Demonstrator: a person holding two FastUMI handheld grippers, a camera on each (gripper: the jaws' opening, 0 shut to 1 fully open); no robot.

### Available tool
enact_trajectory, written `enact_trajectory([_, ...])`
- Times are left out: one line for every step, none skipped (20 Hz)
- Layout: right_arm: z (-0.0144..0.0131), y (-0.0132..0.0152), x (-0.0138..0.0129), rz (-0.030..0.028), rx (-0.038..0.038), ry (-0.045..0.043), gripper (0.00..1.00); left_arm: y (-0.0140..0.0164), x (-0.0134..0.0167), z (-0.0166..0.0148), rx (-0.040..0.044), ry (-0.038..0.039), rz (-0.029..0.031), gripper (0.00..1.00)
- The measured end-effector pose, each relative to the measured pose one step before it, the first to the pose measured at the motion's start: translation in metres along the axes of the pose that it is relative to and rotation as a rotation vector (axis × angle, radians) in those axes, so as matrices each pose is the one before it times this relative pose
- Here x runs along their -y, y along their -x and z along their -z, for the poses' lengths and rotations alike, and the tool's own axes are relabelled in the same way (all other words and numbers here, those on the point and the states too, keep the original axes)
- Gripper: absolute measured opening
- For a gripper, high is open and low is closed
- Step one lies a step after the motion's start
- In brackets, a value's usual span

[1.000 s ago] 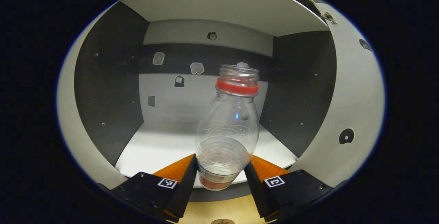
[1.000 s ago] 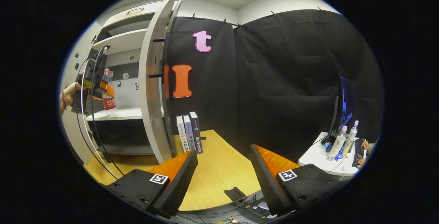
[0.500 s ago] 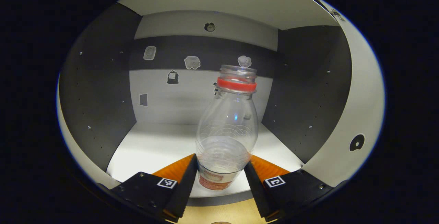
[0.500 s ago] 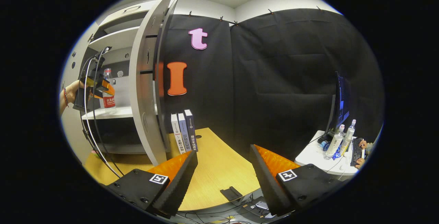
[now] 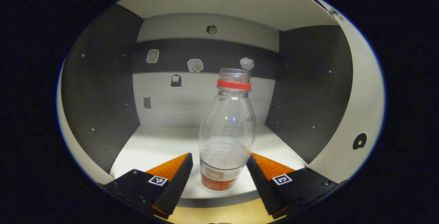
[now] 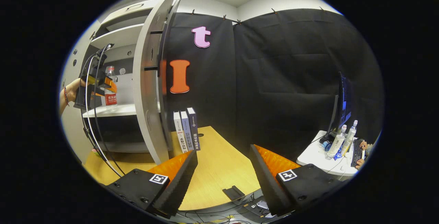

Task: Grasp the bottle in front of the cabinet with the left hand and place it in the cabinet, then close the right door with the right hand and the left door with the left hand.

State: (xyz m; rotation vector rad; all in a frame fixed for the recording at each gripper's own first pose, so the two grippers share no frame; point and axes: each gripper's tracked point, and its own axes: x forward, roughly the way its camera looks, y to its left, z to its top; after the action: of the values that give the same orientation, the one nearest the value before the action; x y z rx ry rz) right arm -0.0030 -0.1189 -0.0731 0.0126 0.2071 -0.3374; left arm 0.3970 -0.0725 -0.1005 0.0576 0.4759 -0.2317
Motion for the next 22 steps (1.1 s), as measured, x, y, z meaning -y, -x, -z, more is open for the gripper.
enact_trajectory([-0.00133, 0.0, -0.0014, -0.00402, 0.00146, 0.00172, 1.0, 0.00405, 0.00046, -0.00122, 0.00797, -0.00325, 0.00189, 0.95])
enact_trajectory([-0.00204, 0.00129, -0.00085, -0.00417, 0.00292, 0.00189, 1.0, 0.0047, 0.00067, -0.00133, 0.00716, 0.00105, 0.00295, 0.95])
enact_trajectory([-0.00185, 0.00152, -0.00107, -0.00372, 0.00351, 0.00221, 1.0, 0.00599, 0.00094, -0.00188, 0.00738, 0.00361, 0.00305, 0.95])
enact_trajectory([-0.00064, -0.00039, -0.00185, -0.00306, 0.00266, 0.00228, 1.0, 0.00652, -0.00013, -0.00165, 0.00778, 0.00553, 0.00125, 0.95])
enact_trajectory([-0.00175, 0.00092, -0.00146, -0.00417, 0.00317, 0.00229, 1.0, 0.00727, -0.00071, -0.00025, 0.0069, 0.00703, 0.00002, 0.95])
enact_trajectory([-0.00154, 0.00154, -0.00132, -0.00357, 0.00325, 0.00287, 1.0, 0.00925, -0.00015, -0.00127, 0.01379, 0.00959, 0.00077, 0.95])
enact_trajectory([-0.00163, 0.00048, -0.0013, -0.0042, 0.00238, 0.00351, 1.0, 0.01037, -0.00054, -0.00146, 0.01593, 0.01192, 0.00192, 0.95])
enact_trajectory([-0.00129, 0.0012, -0.00097, -0.00616, 0.00186, 0.00344, 1.0, 0.0105, -0.00042, -0.00072, 0.01174, 0.01021, 0.0053, 0.95])
enact_trajectory([-0.00183, -0.00036, -0.00301, -0.0068, 0.00162, 0.00335, 1.0, 0.00882, -0.00164, 0.00087, 0.00593, 0.00454, 0.00652, 0.95])
enact_trajectory([-0.00208, 0.00003, -0.0023, -0.00714, 0.0032, 0.00334, 1.0, 0.01197, -0.00318, 0.00079, 0.00468, -0.00248, -0.00252, 0.95])
enact_trajectory([-0.0029, 0.00028, -0.00073, -0.00511, 0.00499, 0.00382, 1.0, 0.01292, -0.00396, -0.00101, 0.01076, -0.00368, -0.0078, 0.95])
enact_trajectory([-0.00361, -0.00012, -0.00091, -0.00484, 0.00639, 0.00433, 1.0, 0.01216, -0.00534, -0.00017, 0.01042, -0.00617, -0.00797, 0.95])
enact_trajectory([-0.00326, -0.00018, -0.00308, -0.00944, 0.00626, 0.00617, 1.0, 0.01185, -0.00586, -0.00069, 0.01167, -0.00639, -0.01171, 0.95])
enact_trajectory([-0.00429, -0.00115, -0.00211, -0.00863, 0.00706, 0.00723, 1.0, 0.01321, -0.00561, -0.00129, 0.01455, -0.001, -0.01222, 0.95])
enact_trajectory([-0.00447, -0.00149, -0.00164, -0.00626, 0.00851, 0.00774, 1.0, 0.01214, -0.00484, -0.00181, 0.01723, 0.00394, -0.01019, 0.95])
enact_trajectory([-0.00441, -0.0028, -0.00142, -0.00521, 0.00814, 0.00675, 1.0, 0.01469, -0.00439, -0.00207, 0.01673, 0.00638, -0.01074, 0.95])
enact_trajectory([-0.00476, -0.00249, -0.00308, -0.00674, 0.00836, 0.00568, 1.0, 0.01367, -0.00353, -0.00192, 0.01196, 0.00316, -0.00784, 0.95])
enact_trajectory([-0.0045, -0.00385, -0.00342, -0.01012, 0.00817, 0.00425, 1.0, 0.01372, -0.00443, -0.0016, 0.01418, 0.00053, -0.0116, 0.95])
enact_trajectory([-0.00476, -0.00243, -0.00423, -0.0111, 0.00941, 0.00259, 1.0, 0.0137, -0.00587, -0.00353, 0.01876, -0.00065, -0.01679, 0.95])
enact_trajectory([-0.0044, -0.00317, -0.00463, -0.01182, 0.00932, 0.00256, 1.0, 0.01349, -0.00572, -0.00372, 0.02314, -0.00011, -0.01831, 0.95])
enact_trajectory([-0.00291, -0.00279, -0.00397, -0.01071, 0.00515, 0.00387, 1.0, 0.01246, -0.00613, -0.00202, 0.01888, 0.00066, -0.01806, 0.95])
enact_trajectory([-0.00338, -0.00349, -0.00408, -0.00946, 0.00548, 0.00513, 1.0, 0.01413, -0.00611, -0.00039, 0.00827, -0.00122, -0.02044, 0.95])
